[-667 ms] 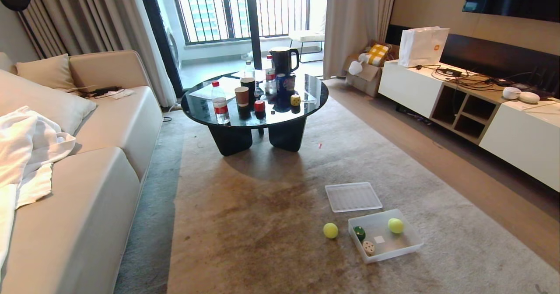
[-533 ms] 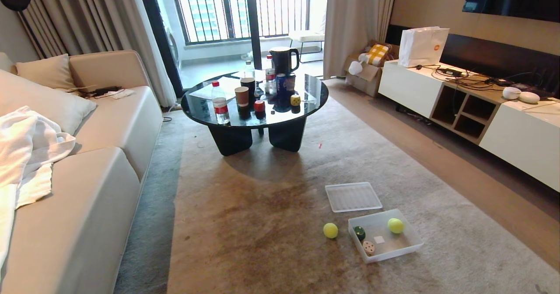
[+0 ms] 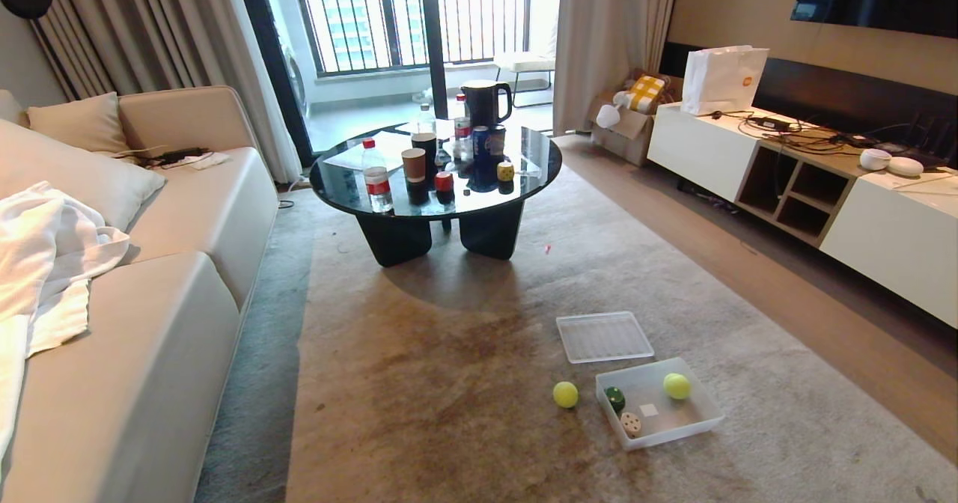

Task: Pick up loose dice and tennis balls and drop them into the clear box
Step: Find toys out of the box

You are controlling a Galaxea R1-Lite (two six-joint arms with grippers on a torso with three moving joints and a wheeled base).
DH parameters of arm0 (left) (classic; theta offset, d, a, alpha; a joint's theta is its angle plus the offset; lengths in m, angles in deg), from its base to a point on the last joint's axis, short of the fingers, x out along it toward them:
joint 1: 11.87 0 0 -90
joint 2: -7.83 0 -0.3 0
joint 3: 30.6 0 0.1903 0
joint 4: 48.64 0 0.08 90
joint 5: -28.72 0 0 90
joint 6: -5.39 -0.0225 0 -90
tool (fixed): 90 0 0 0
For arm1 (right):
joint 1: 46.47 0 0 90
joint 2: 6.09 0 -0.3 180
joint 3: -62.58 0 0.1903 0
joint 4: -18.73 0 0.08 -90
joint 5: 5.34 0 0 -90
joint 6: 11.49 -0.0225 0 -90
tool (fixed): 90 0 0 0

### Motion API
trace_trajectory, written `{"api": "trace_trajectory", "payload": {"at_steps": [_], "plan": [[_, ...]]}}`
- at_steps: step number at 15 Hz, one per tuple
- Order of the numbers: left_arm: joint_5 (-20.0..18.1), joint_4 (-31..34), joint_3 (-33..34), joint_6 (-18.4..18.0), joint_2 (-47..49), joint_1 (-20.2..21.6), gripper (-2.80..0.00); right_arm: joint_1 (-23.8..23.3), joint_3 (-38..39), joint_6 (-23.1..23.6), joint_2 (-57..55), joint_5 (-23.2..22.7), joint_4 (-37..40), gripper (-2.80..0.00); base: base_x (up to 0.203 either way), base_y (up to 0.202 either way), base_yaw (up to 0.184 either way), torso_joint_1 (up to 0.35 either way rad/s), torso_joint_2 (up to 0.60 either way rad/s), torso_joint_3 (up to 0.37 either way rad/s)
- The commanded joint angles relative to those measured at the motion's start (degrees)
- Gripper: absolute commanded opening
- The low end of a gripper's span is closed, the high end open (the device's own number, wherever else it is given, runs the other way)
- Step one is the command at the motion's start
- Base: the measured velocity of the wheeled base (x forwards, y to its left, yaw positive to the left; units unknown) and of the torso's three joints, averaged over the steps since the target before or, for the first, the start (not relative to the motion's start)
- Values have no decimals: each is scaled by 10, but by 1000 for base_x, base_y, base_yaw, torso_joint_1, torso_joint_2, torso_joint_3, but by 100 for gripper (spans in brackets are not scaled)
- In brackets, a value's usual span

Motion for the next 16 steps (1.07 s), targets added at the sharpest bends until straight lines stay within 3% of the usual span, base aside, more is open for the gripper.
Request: {"api": "trace_trajectory", "payload": {"at_steps": [1, 13, 16], "plan": [[0, 0, 0, 0, 1, 0, -280, 1, 0, 0, 0, 0, 1, -280, 0, 0, 0, 0, 0, 0], [0, 0, 1, 0, 0, 0, -280, 0, 0, 0, 0, 0, 1, -280, 0, 0, 0, 0, 0, 0], [0, 0, 1, 1, 1, 0, -280, 0, 0, 0, 0, 0, 1, -280, 163, 0, 0, 4, 0, 2]]}}
